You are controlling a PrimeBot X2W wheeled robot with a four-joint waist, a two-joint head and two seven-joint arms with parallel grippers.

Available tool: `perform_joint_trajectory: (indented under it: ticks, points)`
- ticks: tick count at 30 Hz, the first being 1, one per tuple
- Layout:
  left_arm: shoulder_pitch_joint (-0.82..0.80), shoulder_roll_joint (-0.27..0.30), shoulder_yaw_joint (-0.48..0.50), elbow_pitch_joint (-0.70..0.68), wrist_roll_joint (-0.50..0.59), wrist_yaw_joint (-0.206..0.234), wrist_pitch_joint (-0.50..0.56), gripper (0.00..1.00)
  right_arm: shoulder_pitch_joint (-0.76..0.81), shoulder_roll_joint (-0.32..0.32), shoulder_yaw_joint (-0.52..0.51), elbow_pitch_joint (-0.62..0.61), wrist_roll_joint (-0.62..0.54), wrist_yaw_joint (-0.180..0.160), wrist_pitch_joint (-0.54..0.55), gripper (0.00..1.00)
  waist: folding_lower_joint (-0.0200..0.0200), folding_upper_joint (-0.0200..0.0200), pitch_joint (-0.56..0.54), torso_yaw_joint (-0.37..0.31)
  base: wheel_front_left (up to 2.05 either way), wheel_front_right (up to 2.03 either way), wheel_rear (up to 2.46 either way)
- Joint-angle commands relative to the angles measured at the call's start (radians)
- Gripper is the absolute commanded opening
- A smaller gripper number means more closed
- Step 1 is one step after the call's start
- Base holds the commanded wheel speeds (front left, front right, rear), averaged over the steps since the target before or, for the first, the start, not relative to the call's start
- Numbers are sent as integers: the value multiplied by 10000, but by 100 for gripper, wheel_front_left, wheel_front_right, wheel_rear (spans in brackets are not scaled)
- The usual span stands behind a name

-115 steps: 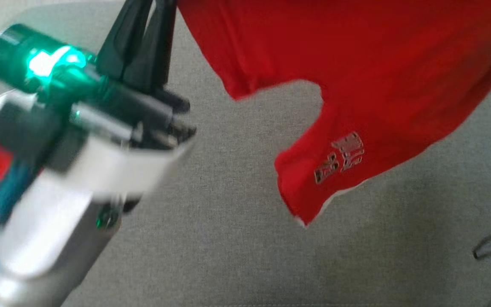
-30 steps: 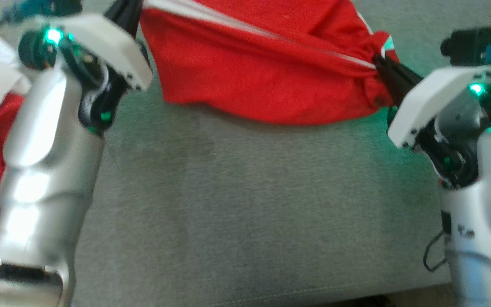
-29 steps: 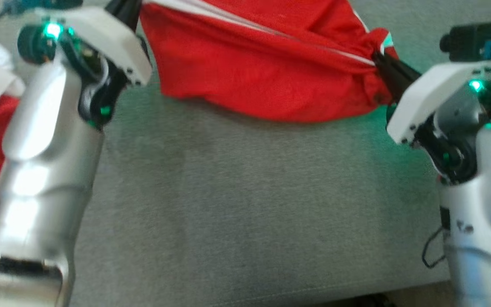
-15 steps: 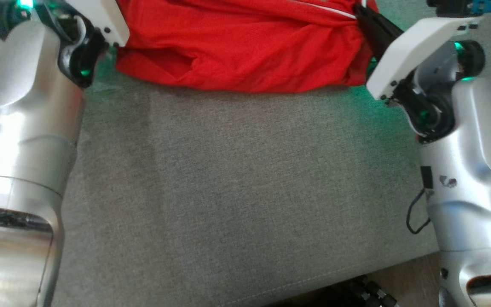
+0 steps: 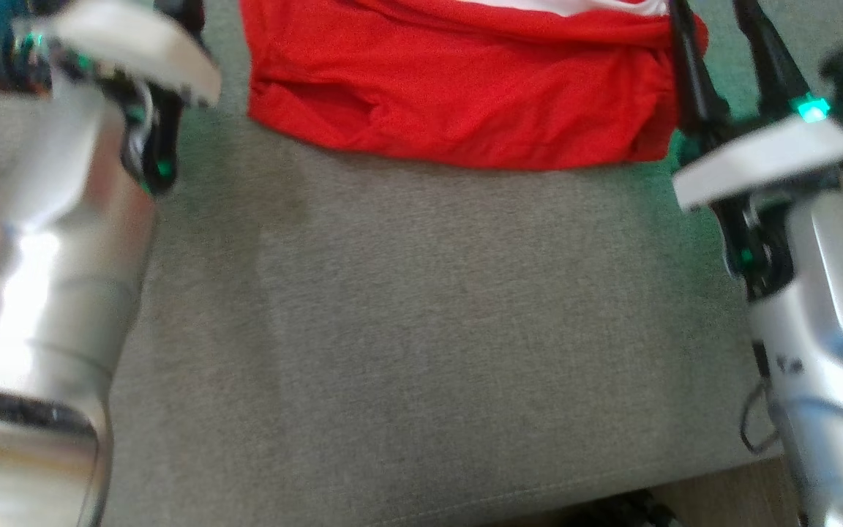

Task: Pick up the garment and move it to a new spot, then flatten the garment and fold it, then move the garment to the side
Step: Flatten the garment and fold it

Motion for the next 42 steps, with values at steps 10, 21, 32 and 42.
perform_joint_trajectory:
  ticks: [10,21,32,42]
  points:
    - [3152,967,523,-4465,2335,3137,-1229,100,1954,271,-1305,-1695,-1629,-50,-1633,100,-1,0,-662,903,0,0,0]
    - [6388,1805,666,-7927,2936,4394,-683,100,3649,717,-1618,-3427,-1862,-50,-339,100,-1,0,-1116,1376,0,0,0]
    - [6541,2091,604,-8359,2675,4265,-22,100,4001,954,-1676,-3968,-1865,-50,-54,100,-1,0,-1028,1342,0,0,0]
    - [5494,1956,100,-8354,2645,3699,650,100,3929,992,-1665,-4078,-1913,-50,-12,100,-1,0,-825,1293,0,0,0]
